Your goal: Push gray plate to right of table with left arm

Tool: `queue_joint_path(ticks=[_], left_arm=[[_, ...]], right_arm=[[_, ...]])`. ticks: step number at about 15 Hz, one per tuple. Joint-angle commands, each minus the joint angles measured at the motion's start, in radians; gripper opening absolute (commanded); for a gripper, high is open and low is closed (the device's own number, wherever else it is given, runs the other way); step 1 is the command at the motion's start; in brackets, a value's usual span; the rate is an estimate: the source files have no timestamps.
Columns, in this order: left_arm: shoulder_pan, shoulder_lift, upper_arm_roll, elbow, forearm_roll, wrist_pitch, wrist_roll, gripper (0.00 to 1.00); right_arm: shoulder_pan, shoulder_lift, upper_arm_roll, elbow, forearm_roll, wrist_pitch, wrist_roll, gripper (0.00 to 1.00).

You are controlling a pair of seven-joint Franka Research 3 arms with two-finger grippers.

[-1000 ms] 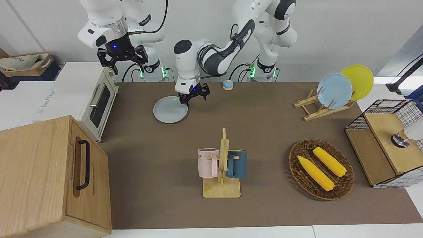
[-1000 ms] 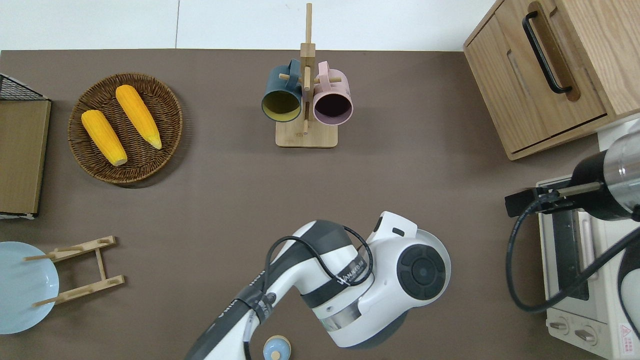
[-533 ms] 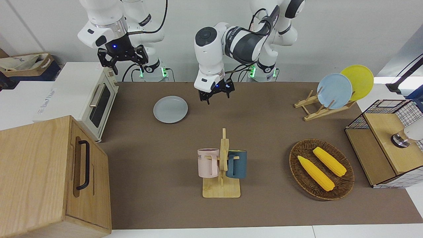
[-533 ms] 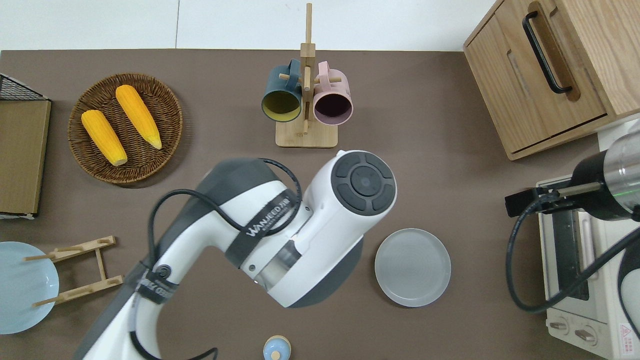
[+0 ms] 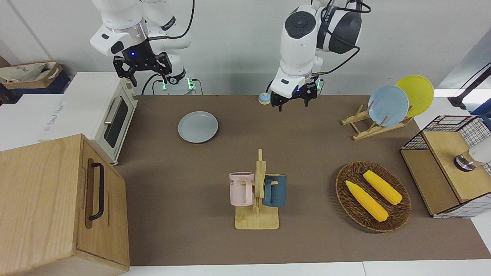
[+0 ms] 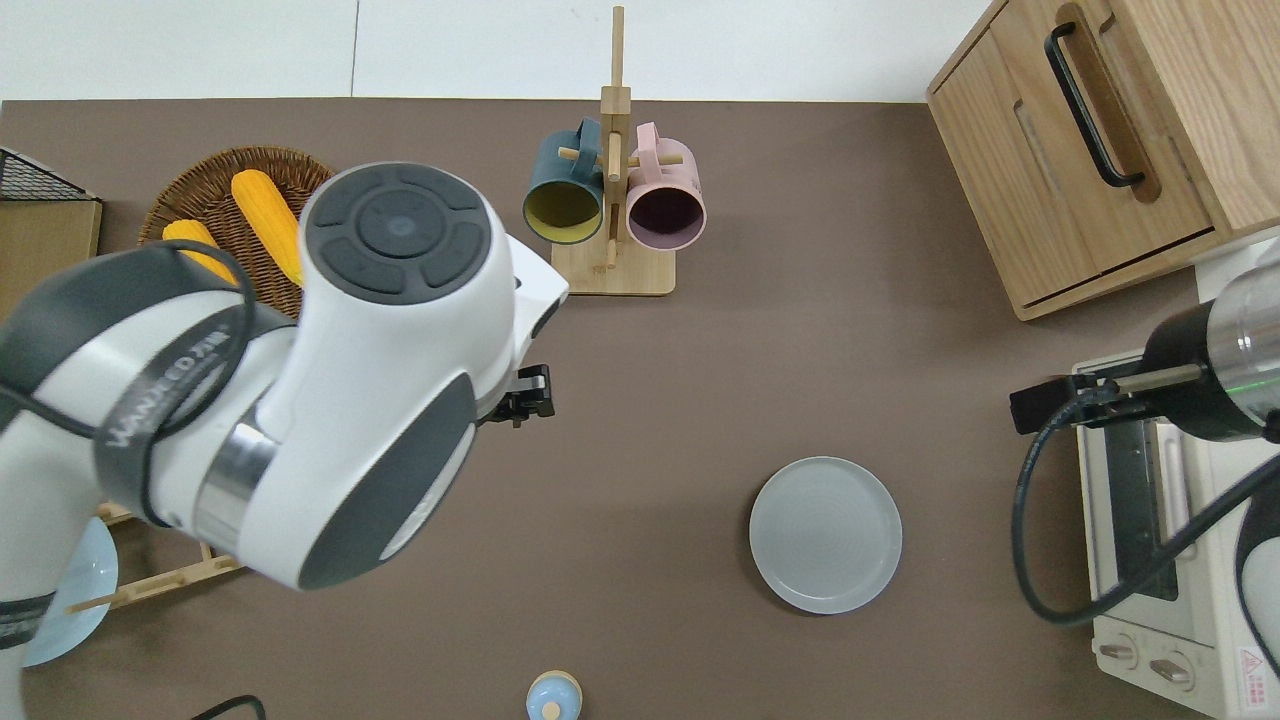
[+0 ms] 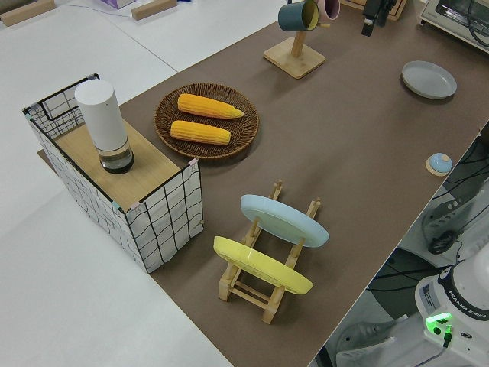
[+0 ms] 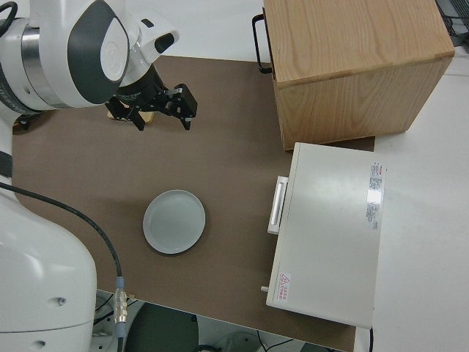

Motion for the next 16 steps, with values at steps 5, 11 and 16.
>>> queue_joint_path(ticks=[5, 11, 16], left_arm=[[0.263, -0.075, -0.002, -0.011, -0.031, -0.098, 0.475, 1.00], [0.469, -0.077, -0.004, -0.003, -0.109, -0.023, 0.636, 1.00], [0.485, -0.075, -0.004, -0.009, -0.097, 0.079, 0.644, 1.00]], right_arm=[[-0.020, -0.006, 0.015, 0.004, 0.010, -0.014, 0.000, 0.983], [-0.020, -0.006, 0.015, 0.004, 0.010, -0.012, 0.000, 0.983], [-0.020, -0.006, 0.015, 0.004, 0.010, -0.014, 0.000, 0.983]])
